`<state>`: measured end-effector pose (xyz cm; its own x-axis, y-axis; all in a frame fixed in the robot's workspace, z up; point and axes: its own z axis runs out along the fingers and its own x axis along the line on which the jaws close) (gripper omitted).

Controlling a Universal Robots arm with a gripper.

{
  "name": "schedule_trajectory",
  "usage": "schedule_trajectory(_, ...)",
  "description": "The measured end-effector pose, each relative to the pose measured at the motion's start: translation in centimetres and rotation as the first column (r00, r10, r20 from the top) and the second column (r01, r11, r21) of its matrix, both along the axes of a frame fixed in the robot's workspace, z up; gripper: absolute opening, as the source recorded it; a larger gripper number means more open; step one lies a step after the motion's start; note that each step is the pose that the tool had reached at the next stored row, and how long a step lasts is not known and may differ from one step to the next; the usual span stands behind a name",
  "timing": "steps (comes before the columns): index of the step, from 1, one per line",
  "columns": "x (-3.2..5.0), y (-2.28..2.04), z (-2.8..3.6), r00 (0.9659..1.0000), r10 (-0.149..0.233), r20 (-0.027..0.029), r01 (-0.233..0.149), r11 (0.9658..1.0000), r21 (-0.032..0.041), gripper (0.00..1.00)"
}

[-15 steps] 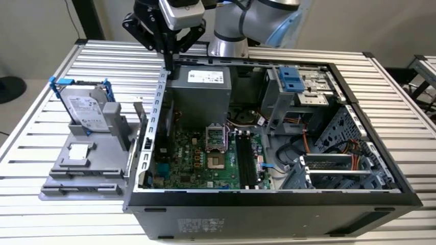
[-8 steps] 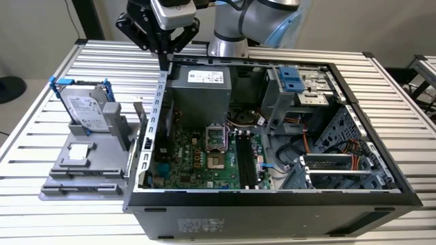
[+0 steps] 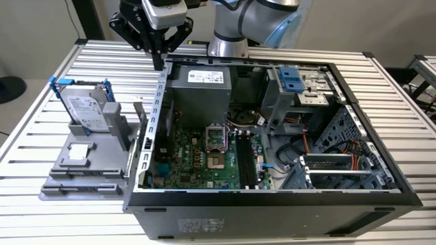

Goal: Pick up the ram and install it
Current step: 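Reach for the ram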

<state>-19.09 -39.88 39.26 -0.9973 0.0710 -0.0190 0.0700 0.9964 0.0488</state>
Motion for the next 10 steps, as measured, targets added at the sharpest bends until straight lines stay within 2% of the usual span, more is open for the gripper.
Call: schedule_trajectory(10, -2.25, 0.0, 0.0, 1.0, 0.0, 0.0, 0.0, 1.0, 0.0, 0.0)
